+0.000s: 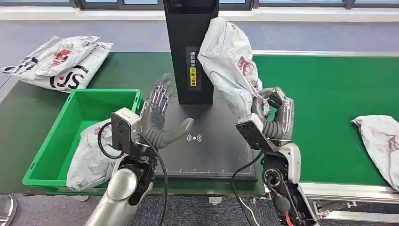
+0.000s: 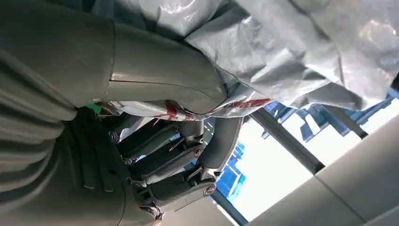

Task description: Moved the parcel from conveyor to table for the left to box.

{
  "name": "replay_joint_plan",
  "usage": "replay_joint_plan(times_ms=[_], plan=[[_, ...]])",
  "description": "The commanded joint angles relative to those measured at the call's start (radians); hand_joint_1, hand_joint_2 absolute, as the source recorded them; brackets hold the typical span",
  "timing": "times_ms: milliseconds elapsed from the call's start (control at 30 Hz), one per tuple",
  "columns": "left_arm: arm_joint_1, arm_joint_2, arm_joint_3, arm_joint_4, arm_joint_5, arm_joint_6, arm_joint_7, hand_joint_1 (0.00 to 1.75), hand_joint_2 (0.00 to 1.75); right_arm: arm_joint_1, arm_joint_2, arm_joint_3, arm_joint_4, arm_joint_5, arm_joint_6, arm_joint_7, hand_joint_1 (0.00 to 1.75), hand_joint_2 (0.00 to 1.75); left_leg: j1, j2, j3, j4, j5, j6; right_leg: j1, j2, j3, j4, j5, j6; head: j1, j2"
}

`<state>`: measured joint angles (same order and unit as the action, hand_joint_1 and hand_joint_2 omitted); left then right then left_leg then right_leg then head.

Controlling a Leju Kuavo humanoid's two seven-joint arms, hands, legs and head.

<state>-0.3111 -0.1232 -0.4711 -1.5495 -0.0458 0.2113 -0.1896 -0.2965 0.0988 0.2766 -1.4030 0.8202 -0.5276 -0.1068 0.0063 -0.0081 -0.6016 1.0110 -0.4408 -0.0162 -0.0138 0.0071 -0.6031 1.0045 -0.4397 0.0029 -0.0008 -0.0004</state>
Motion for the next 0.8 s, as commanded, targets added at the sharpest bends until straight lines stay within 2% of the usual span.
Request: replay_joint_plan(times_ms=[33,200,233,333,433,600,700,800], plan=[[-0.043,0.023,-0.040,0.063,0.002,0.002,0.003,0.00,1.75,-0.067,-0.008,0.047,0.128,-0.004,-0.001,0.004,1.75,1.75,0.000,0.001,0.001,0.000,0.000,0.000,0.000,0.000,0.001,-0.001,0.000,0.000,0.000,0.000],[-0.043,0.023,-0.040,0.063,0.002,0.002,0.003,0.00,1.75,-0.067,-0.008,0.047,0.128,-0.004,-0.001,0.004,1.75,1.75,0.000,0.001,0.001,0.000,0.000,0.000,0.000,0.000,0.001,-0.001,0.000,0.000,0.000,0.000],[-0.086,0.033,-0.060,0.081,0.028,0.000,0.001,0.00,1.75,-0.090,-0.009,0.135,0.214,0.025,0.199,0.076,1.75,1.75,0.000,0.002,0.002,-0.001,0.000,0.000,0.000,0.000,0.002,-0.002,0.000,0.000,0.000,0.000],[-0.111,0.038,-0.062,0.094,0.047,0.013,0.007,0.00,1.75,-0.120,0.030,0.215,0.389,0.039,0.217,0.100,1.75,1.75,0.001,0.004,0.003,-0.002,0.000,0.000,0.001,0.002,0.002,-0.002,0.001,-0.001,0.000,0.000],[-0.105,0.043,-0.060,0.083,0.052,0.016,0.007,0.00,1.75,-0.120,0.024,0.264,0.445,0.030,0.250,0.118,1.75,1.75,0.001,0.006,0.005,-0.003,0.000,0.000,0.002,0.005,0.003,-0.003,0.002,-0.001,0.000,0.000],[-0.093,0.050,-0.054,0.068,0.055,0.023,0.008,0.00,1.75,-0.062,0.006,0.320,0.413,0.015,0.333,0.124,1.75,1.75,0.001,0.000,0.003,-0.002,0.000,-0.001,0.003,-0.001,0.003,-0.002,0.000,-0.001,0.000,0.000],[-0.084,0.046,-0.045,0.057,0.053,0.022,0.008,0.00,1.75,-0.064,-0.010,0.359,0.403,-0.020,0.395,0.122,1.75,1.75,0.001,0.001,0.004,-0.003,0.000,-0.001,0.003,0.001,0.004,-0.003,0.000,-0.001,0.000,0.000],[-0.077,0.046,-0.045,0.044,0.051,0.022,0.011,0.00,1.75,-0.068,-0.012,0.377,0.405,-0.032,0.409,0.120,1.75,1.75,0.001,0.001,0.004,-0.002,-0.001,-0.001,0.003,0.000,0.004,-0.003,0.000,-0.001,0.000,0.000]])
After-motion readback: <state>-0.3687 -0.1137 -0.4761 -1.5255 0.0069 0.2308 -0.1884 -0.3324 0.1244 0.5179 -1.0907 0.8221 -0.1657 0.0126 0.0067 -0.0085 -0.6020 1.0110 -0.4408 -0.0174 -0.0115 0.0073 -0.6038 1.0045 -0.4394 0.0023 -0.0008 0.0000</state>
